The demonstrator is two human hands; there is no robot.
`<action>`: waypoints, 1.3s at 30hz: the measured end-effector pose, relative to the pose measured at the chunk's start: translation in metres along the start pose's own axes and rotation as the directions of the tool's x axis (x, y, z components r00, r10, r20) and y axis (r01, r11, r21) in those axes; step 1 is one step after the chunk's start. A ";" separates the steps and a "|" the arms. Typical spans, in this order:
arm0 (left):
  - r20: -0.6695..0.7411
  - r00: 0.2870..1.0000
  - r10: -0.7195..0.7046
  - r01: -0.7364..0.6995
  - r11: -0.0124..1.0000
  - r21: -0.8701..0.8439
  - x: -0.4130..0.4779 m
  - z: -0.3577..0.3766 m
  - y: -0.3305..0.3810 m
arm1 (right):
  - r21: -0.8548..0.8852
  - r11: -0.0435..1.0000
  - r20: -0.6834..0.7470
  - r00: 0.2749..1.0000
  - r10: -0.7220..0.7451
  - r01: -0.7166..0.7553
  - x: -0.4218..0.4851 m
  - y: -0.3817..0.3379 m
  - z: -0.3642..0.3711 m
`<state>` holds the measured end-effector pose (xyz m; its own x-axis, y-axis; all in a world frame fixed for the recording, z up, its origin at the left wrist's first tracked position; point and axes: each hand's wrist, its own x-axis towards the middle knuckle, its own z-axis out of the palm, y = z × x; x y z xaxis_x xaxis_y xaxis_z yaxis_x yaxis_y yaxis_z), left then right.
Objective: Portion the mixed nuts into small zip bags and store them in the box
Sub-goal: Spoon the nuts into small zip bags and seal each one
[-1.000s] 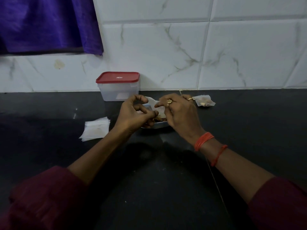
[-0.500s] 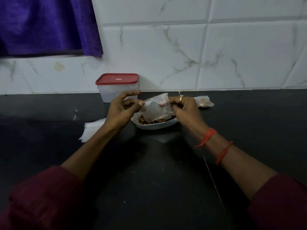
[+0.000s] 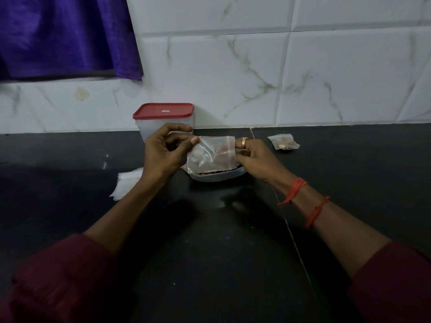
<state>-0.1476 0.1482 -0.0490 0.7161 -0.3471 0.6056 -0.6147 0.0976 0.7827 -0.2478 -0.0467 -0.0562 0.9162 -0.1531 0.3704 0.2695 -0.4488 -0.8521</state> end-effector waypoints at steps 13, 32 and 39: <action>0.479 0.794 0.375 -0.608 0.465 0.643 -0.007 0.007 -0.008 | -0.335 0.942 -0.080 0.996 -0.040 0.011 -0.005 -0.002 0.013; 0.136 0.982 0.135 -0.188 0.818 0.544 0.003 -0.005 -0.025 | -0.740 0.618 -0.308 0.951 0.039 -0.265 -0.004 0.028 -0.037; 0.135 0.990 0.047 -0.113 0.838 0.534 0.005 -0.007 -0.029 | -0.596 0.773 -0.364 0.931 -0.018 -0.218 0.001 0.026 -0.037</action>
<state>-0.1238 0.1498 -0.0679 0.6351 -0.4647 0.6170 -0.7724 -0.3776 0.5107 -0.2512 -0.0910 -0.0645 0.7405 -0.4546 0.4949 -0.1683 -0.8384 -0.5183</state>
